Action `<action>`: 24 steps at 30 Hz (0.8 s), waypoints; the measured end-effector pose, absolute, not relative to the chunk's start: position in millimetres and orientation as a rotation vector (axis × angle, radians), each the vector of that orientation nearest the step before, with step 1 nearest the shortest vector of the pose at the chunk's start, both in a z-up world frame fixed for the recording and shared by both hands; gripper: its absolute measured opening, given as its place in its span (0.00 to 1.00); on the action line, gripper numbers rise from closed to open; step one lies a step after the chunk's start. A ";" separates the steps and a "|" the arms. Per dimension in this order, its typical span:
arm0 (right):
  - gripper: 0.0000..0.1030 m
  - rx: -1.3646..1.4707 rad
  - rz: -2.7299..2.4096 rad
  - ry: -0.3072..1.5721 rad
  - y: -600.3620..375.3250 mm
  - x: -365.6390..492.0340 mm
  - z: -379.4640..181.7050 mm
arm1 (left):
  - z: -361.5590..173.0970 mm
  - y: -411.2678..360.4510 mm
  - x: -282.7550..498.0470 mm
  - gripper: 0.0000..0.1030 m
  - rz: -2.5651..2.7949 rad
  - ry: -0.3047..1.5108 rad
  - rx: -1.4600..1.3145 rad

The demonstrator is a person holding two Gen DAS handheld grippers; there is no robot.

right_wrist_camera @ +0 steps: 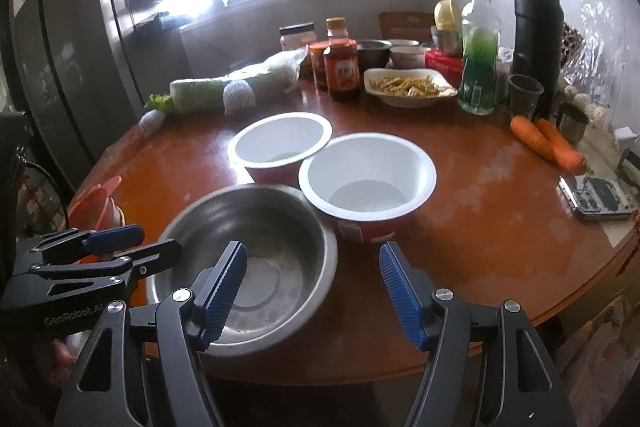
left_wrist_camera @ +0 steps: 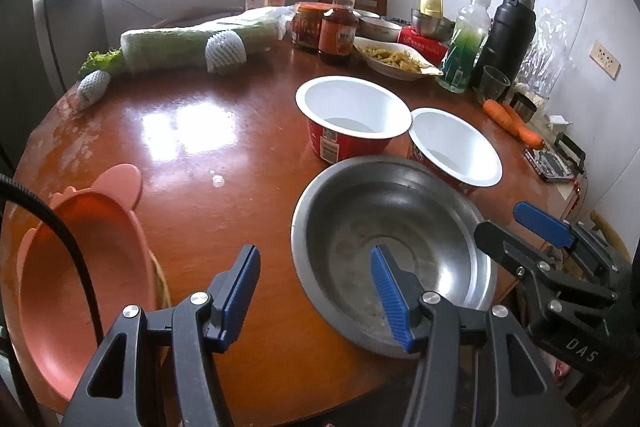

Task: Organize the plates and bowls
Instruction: 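Grasp the steel bowl rim with the right gripper and lift it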

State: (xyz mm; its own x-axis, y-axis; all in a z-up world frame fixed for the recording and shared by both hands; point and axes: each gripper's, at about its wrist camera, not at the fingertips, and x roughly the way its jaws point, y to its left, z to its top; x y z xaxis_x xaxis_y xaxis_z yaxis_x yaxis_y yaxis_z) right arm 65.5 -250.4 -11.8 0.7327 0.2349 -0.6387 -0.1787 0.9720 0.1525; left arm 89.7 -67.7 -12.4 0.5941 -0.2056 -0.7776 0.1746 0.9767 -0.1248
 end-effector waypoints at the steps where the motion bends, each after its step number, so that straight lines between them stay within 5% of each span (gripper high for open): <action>1: 0.69 0.085 0.227 0.718 -250.8 67.1 -14.1 | -13.5 -68.5 91.2 0.56 -0.221 0.911 -0.036; 11: 0.68 0.089 0.238 0.757 -250.3 80.0 -31.2 | -22.1 -81.1 100.3 0.56 -0.207 0.913 0.007; 24: 0.39 0.084 0.266 0.769 -248.1 85.1 -41.6 | -35.8 -92.0 107.5 0.51 -0.209 0.940 0.024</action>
